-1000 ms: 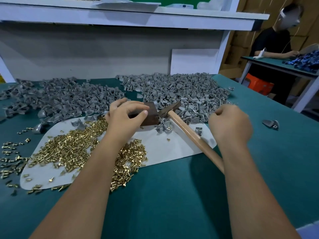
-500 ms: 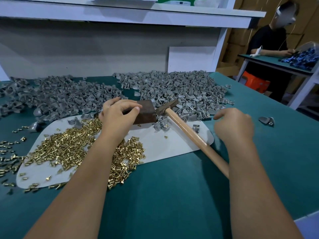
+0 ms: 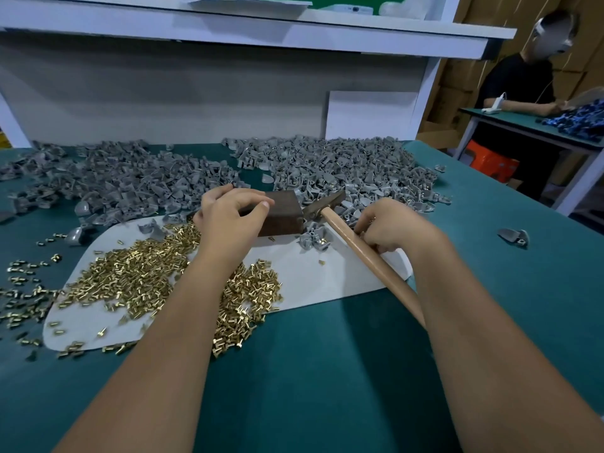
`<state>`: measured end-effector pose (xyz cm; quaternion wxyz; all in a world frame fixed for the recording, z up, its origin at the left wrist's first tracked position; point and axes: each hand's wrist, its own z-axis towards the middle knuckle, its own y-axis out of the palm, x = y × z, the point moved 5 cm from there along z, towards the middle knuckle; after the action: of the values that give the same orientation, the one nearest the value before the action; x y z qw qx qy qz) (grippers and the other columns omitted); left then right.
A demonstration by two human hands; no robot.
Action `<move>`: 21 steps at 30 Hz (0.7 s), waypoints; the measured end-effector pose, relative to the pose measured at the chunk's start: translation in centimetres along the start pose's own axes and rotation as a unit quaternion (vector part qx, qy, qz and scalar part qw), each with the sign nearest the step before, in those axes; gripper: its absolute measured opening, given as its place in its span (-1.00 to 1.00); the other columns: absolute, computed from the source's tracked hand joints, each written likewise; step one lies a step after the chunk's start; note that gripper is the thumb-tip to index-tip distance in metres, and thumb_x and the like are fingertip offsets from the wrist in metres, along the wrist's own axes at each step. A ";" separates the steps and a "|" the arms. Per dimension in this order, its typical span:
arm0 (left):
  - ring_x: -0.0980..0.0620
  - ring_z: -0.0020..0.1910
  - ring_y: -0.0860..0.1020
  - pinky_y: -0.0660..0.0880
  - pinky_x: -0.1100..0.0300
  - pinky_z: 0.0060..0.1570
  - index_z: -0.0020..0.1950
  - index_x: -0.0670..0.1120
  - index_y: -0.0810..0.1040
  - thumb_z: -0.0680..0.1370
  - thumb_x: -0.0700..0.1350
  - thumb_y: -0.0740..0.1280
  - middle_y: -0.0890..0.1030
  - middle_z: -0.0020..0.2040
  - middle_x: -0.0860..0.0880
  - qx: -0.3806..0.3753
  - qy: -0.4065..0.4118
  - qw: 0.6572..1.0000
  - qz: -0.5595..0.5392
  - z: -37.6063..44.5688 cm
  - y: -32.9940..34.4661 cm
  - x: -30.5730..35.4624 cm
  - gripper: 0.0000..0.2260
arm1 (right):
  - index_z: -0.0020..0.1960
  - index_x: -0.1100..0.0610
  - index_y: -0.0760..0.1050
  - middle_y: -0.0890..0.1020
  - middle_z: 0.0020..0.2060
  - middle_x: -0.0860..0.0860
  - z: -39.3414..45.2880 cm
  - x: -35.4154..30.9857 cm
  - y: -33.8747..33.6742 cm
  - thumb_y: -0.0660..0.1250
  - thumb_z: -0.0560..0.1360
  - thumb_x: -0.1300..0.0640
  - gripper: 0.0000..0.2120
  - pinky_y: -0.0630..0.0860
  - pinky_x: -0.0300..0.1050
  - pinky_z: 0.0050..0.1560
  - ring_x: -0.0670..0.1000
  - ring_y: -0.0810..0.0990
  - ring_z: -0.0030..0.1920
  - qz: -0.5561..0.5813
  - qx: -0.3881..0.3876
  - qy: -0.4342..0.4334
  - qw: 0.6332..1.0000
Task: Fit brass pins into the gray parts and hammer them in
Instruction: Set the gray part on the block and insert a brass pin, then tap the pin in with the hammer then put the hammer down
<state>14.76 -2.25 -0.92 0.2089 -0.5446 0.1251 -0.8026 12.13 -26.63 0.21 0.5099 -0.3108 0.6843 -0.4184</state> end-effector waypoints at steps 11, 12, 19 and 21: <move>-0.03 0.32 0.36 0.31 -0.15 0.39 -0.15 0.29 0.60 0.58 -0.08 0.32 0.36 0.05 0.27 0.036 -0.046 0.998 -0.011 0.8 -0.5 -1.3 -0.76 | 0.39 0.01 0.36 0.58 0.02 -0.02 0.4 -6.0 -0.1 0.26 0.53 0.21 -0.56 0.47 -0.14 -0.22 -0.07 0.55 -0.18 0.223 0.278 -0.090 0.930; -0.08 0.29 0.39 0.37 -0.15 0.34 -0.11 0.29 0.62 0.58 -0.11 0.29 0.38 0.11 0.16 0.043 -0.058 0.997 -0.005 1.0 -0.8 -1.5 -0.73 | 0.36 0.01 0.38 0.58 0.02 -0.04 0.0 -7.3 0.5 0.27 0.52 0.21 -0.58 0.46 -0.18 -0.22 -0.07 0.56 -0.14 0.209 0.280 -0.110 0.930; -0.19 0.24 0.50 0.41 -0.17 0.27 -0.02 0.24 0.61 0.45 -0.27 0.22 0.63 0.14 -0.02 0.089 -0.140 0.986 0.033 1.5 -3.4 -3.7 -0.59 | 0.19 0.15 0.52 0.56 -0.01 0.06 -4.5 -14.1 7.2 0.26 0.48 0.27 -0.71 0.47 0.00 0.04 0.09 0.50 0.02 0.037 0.269 -0.355 0.894; -0.13 0.36 0.39 0.22 -0.11 0.37 0.14 0.20 0.61 0.43 -0.28 0.24 0.61 0.21 -0.01 0.090 -0.132 0.974 0.158 1.6 -4.3 -4.0 -0.55 | 0.12 0.21 0.56 0.57 -0.08 0.12 -5.2 -14.4 8.3 0.28 0.45 0.31 -0.74 0.48 0.05 -0.02 0.16 0.51 -0.04 0.008 0.254 -0.402 0.880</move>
<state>16.65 3.45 -1.74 0.3959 -0.5977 0.1081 -0.6887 11.26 -9.18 -0.19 0.8058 -0.3066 0.2930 -0.4134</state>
